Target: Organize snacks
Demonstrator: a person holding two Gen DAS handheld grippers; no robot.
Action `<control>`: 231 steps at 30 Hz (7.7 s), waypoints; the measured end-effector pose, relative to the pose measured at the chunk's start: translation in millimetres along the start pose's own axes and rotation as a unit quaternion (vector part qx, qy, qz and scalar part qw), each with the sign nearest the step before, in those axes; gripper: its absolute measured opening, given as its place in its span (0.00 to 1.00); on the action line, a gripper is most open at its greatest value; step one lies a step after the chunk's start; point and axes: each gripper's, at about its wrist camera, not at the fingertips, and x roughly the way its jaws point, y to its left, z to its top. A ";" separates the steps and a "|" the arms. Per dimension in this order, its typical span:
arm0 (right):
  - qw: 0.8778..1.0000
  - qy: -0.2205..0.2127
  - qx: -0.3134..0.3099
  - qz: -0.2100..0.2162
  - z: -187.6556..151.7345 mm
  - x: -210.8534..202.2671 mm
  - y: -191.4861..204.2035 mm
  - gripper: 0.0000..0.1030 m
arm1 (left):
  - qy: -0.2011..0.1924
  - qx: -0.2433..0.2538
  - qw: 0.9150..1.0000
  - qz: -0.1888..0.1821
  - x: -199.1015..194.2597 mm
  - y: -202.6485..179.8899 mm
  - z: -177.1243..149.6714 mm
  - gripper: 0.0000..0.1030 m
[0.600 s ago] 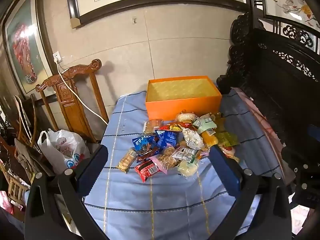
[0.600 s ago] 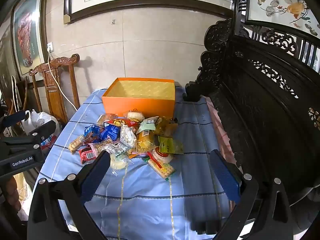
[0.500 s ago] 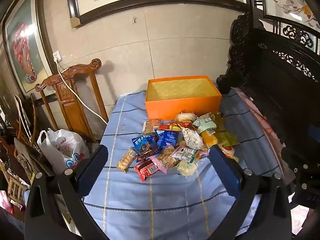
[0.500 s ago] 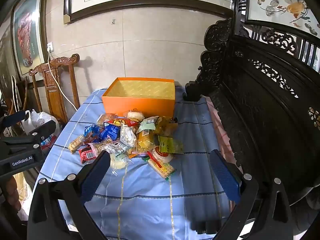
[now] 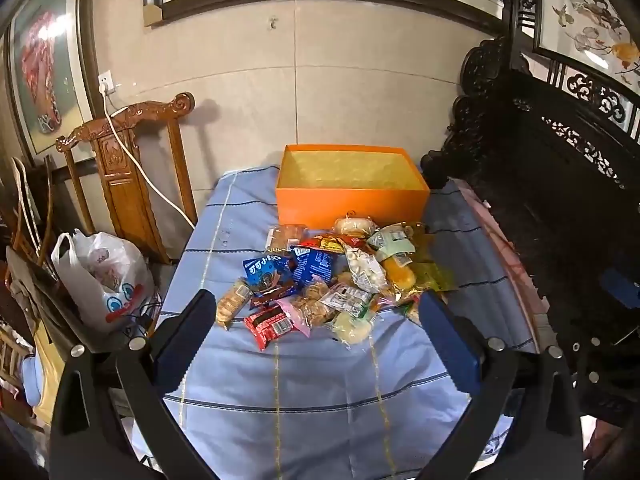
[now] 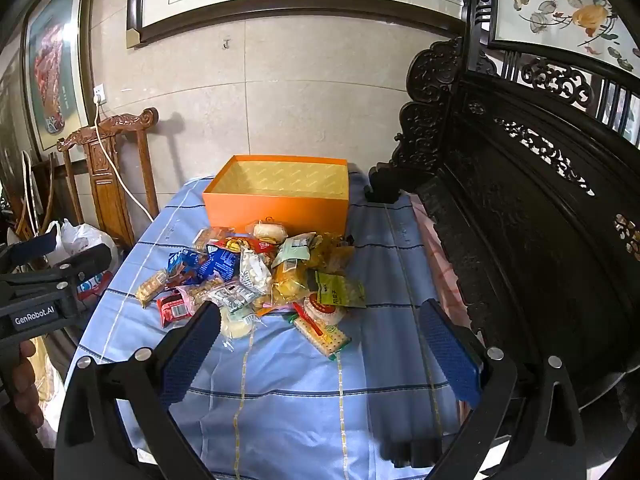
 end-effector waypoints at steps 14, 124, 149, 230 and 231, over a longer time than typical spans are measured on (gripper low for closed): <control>1.000 0.001 -0.006 0.014 4.0 -3.5 4.3 0.97 | 0.019 -0.031 0.998 -0.042 3.7 12.8 -0.2 0.96; 0.978 0.197 0.065 0.018 -13.3 325.7 -50.4 0.96 | 0.145 -0.063 0.987 -0.017 349.8 75.3 -36.2 0.75; 0.974 0.198 0.072 0.079 -15.0 342.7 -47.6 0.49 | 0.138 -0.069 0.986 -0.057 337.9 74.1 -42.4 0.58; 0.971 -0.011 0.152 0.187 235.3 321.2 -70.1 0.61 | 0.149 -0.077 0.979 -0.120 420.4 6.3 204.9 0.96; 0.971 -0.010 0.154 0.184 231.1 318.2 -71.3 0.61 | 0.154 -0.085 0.976 -0.126 420.5 13.3 201.3 0.95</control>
